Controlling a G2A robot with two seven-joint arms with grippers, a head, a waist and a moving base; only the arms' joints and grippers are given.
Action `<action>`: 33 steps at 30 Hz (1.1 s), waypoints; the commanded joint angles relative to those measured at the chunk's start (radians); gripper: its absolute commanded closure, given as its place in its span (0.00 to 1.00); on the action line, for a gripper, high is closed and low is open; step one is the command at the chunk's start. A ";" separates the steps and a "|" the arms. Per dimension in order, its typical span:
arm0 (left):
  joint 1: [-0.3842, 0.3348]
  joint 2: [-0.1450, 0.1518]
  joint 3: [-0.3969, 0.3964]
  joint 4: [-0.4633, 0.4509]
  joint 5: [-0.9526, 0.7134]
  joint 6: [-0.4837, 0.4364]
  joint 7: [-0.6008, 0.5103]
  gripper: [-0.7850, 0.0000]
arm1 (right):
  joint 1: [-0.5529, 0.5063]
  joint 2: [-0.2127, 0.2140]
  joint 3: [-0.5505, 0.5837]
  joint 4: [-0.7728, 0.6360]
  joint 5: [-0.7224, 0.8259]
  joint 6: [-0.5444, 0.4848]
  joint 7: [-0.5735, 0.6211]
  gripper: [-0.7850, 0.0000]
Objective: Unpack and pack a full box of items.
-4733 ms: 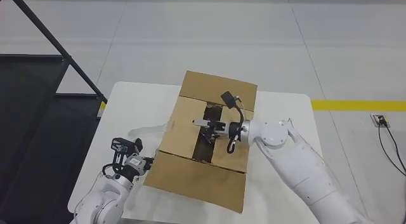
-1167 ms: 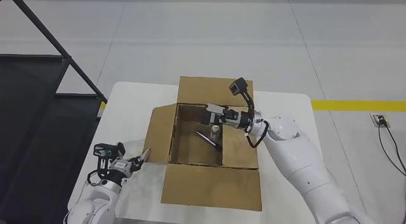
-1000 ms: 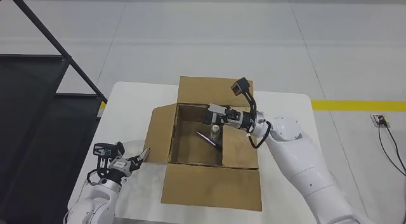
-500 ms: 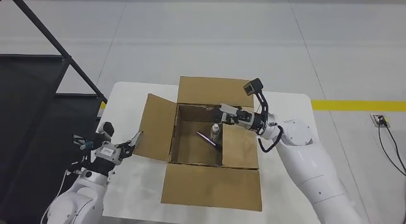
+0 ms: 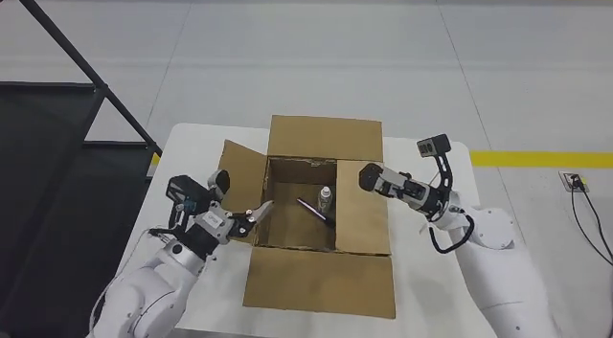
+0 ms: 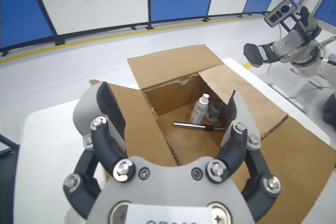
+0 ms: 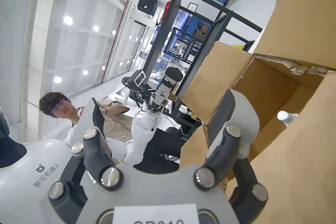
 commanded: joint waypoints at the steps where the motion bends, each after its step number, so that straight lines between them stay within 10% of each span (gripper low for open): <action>1: -0.048 -0.007 0.067 0.044 -0.045 -0.017 -0.041 0.00 | -0.040 0.011 0.037 -0.030 -0.010 -0.014 0.006 0.00; 13: -0.344 -0.058 0.311 0.391 -0.427 -0.065 -0.312 0.00 | -0.233 0.058 0.214 -0.136 0.012 -0.036 -0.012 0.00; 33: -0.586 -0.150 0.559 0.754 -0.748 -0.140 -0.495 0.00 | -0.271 0.097 0.289 -0.073 0.093 -0.053 0.014 0.00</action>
